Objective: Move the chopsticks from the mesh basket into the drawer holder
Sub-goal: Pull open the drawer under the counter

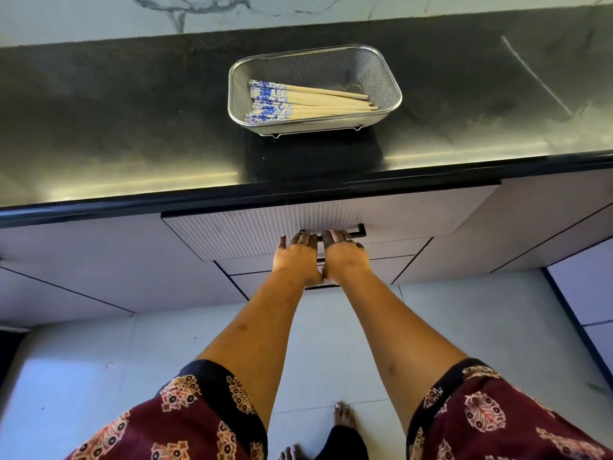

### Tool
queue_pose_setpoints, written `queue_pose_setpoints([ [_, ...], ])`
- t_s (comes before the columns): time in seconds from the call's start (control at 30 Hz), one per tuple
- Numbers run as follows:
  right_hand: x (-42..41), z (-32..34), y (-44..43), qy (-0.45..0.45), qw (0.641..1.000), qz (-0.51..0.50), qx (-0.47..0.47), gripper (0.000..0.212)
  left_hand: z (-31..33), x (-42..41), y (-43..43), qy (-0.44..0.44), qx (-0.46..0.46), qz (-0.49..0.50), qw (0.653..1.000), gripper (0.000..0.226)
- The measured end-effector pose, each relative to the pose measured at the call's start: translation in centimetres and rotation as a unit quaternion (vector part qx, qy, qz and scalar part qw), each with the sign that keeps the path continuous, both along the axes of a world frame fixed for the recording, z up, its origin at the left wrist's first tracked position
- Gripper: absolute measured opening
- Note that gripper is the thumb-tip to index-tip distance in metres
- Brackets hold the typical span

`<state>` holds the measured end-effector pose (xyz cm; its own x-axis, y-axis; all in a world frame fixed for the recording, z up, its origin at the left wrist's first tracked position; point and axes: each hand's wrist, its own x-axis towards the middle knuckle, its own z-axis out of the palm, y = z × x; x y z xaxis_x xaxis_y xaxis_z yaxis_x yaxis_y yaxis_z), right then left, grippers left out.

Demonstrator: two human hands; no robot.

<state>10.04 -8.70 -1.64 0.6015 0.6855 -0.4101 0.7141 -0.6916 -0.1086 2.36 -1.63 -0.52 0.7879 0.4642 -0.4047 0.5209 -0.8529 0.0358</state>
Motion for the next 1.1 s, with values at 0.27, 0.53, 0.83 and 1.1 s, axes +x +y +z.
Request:
queue_pose_setpoints([
  [0.27, -3.4, -0.3, -3.9, -0.005, 1.000, 0.004, 0.025, 0.097, -0.5, -3.4, -3.0, -0.016, -0.008, -0.029, 0.999, 0.095],
  [0.53, -8.7, -0.4, -9.8, 0.007, 0.998, 0.018, -0.058, 0.103, -1.0, -8.9, -8.7, 0.023, -0.021, -0.049, 0.998, 0.100],
  [0.83, -12.3, 5.5, -14.1, -0.188, 0.924, 0.066, 0.326, 0.034, 1.8, -14.5, -13.8, -0.290, 0.047, -0.071, 0.953, 0.064],
  [1.1, -14.7, 6.6, -18.0, -0.095, 0.988, 0.069, 0.095, 0.082, 3.9, -16.9, -15.2, -0.183, 0.027, 0.065, 0.981, 0.086],
])
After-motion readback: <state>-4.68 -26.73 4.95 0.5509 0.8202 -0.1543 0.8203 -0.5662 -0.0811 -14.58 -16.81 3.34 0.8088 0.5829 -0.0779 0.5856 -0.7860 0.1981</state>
